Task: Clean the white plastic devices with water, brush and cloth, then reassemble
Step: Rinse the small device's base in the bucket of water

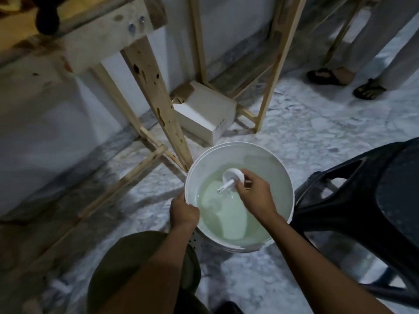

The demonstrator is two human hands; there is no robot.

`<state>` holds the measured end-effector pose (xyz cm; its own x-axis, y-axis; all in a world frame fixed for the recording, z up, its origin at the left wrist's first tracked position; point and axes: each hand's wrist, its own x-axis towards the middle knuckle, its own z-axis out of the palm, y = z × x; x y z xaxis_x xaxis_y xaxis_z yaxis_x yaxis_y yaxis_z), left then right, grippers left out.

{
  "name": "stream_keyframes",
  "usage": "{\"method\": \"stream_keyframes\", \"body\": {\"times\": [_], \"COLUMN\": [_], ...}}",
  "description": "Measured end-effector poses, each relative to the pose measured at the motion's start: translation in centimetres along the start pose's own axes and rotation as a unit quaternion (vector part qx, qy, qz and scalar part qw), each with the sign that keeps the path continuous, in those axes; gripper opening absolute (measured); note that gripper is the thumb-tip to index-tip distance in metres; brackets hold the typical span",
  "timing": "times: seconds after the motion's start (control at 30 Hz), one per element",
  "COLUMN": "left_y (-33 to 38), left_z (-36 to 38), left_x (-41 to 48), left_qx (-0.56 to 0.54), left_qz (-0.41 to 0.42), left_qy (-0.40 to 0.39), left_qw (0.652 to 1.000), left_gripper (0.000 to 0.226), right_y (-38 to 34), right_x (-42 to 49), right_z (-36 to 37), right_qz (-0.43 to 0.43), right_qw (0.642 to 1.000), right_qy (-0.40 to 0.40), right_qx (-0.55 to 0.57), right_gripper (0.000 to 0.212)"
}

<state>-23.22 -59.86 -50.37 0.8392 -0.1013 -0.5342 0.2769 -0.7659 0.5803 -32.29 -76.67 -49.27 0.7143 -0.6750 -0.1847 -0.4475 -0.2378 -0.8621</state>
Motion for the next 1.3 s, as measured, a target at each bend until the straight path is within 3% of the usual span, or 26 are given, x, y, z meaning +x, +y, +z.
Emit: {"method": "stream_keyframes", "body": {"times": [0.2, 0.4, 0.67, 0.83, 1.3], "left_y": [-0.5, -1.1, -1.5, -1.6, -1.7], "left_z": [-0.1, -0.3, -0.2, -0.1, 0.0], "left_x": [0.4, 0.8, 1.2, 1.5, 1.6], "left_qx": [0.015, 0.012, 0.005, 0.004, 0.000], "left_qz": [0.016, 0.033, 0.036, 0.037, 0.035], "left_qy": [0.017, 0.009, 0.004, 0.009, 0.011], "left_qw": [1.000, 0.999, 0.999, 0.999, 0.999], "left_gripper": [0.051, 0.048, 0.045, 0.046, 0.047], "right_y": [0.2, 1.3, 2.4, 3.0, 3.1], "right_x": [1.1, 0.6, 0.9, 1.1, 0.8], "right_z": [0.2, -0.1, -0.3, 0.1, 0.2], "right_qz": [-0.121, -0.210, -0.345, -0.351, -0.309], "right_qw": [0.985, 0.963, 0.908, 0.906, 0.932], "right_qy": [0.008, 0.005, 0.079, 0.117, 0.109], "right_qx": [-0.124, -0.168, -0.223, -0.206, -0.155], "right_gripper": [0.030, 0.033, 0.034, 0.031, 0.034]}}
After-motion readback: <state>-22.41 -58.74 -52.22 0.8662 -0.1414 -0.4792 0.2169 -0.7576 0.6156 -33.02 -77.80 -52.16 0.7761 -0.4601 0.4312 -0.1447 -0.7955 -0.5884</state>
